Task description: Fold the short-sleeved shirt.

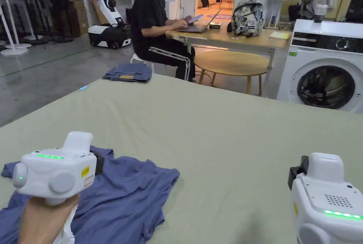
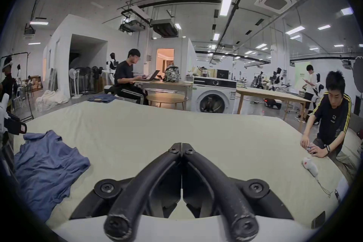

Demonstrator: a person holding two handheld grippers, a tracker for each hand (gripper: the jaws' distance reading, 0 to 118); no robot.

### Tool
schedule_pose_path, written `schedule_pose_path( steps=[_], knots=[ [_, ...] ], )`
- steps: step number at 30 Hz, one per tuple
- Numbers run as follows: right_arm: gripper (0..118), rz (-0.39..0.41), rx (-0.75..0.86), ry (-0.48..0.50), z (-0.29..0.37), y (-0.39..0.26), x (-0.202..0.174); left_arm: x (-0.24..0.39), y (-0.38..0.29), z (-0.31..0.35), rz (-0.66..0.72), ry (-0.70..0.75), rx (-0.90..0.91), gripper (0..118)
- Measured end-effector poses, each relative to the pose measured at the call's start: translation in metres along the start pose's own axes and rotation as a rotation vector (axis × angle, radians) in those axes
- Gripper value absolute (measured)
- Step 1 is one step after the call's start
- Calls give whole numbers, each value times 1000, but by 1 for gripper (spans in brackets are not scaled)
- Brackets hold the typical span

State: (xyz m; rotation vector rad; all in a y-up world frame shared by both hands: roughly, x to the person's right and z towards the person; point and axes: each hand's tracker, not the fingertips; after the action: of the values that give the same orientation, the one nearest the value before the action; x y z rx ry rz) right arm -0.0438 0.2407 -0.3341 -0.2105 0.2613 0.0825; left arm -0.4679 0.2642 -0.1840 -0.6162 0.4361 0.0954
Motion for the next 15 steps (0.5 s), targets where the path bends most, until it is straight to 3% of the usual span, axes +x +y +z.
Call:
schedule_pose_path(
  steps=[10,11,12,13,14,15],
  knots=[
    [0,30,-58,49,-6,-15,-27,-68,-19,-71,65,-97,-288,0],
    [0,33,-62,51,-6,-17,-27,-72,-22,-79,74,-123,-327,19],
    [0,36,-66,51,-6,-18,-27,-74,-23,-84,73,-126,-335,19],
    [0,41,-72,51,-6,-20,-28,-75,-25,-91,80,-142,-357,27],
    [0,44,-77,48,-5,-22,-28,-75,-27,-98,82,-157,-387,44],
    [0,45,-80,47,-5,-24,-28,-69,-26,-95,82,-164,-408,70]
  ],
)
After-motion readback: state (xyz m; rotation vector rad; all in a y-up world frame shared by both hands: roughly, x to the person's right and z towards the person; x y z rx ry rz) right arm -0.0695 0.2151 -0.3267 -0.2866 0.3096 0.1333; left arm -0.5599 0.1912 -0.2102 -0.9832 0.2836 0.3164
